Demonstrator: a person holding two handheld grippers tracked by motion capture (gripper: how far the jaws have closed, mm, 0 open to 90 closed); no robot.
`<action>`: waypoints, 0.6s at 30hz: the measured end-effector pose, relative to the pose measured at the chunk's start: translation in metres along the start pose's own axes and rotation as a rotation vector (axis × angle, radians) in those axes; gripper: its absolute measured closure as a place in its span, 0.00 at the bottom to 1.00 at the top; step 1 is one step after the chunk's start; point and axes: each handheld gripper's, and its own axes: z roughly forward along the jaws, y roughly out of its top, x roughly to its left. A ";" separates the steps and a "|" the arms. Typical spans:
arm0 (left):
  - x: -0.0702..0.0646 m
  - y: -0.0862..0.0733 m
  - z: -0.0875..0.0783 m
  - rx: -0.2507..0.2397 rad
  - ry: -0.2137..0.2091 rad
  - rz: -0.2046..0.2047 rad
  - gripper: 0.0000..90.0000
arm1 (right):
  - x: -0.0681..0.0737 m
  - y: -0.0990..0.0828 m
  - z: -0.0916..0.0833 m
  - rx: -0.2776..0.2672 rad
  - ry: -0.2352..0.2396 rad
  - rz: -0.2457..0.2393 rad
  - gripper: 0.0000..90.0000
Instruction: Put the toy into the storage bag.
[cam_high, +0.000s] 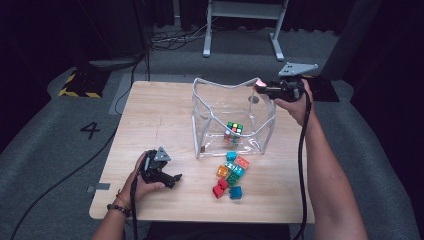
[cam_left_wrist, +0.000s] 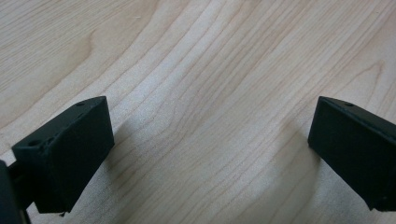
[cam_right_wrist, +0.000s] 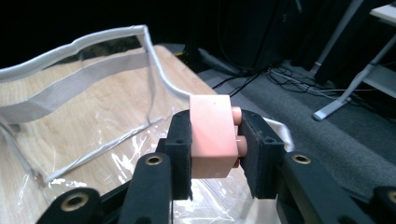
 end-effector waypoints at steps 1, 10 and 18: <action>0.000 0.000 0.000 0.000 0.000 0.000 0.00 | 0.002 0.001 0.003 0.012 0.013 -0.003 0.74; 0.000 0.000 0.000 0.003 -0.002 0.001 0.00 | 0.010 0.008 0.023 0.096 0.058 -0.059 0.74; 0.000 0.000 0.000 0.002 -0.001 0.000 0.00 | 0.014 0.011 0.036 0.170 0.088 -0.082 0.74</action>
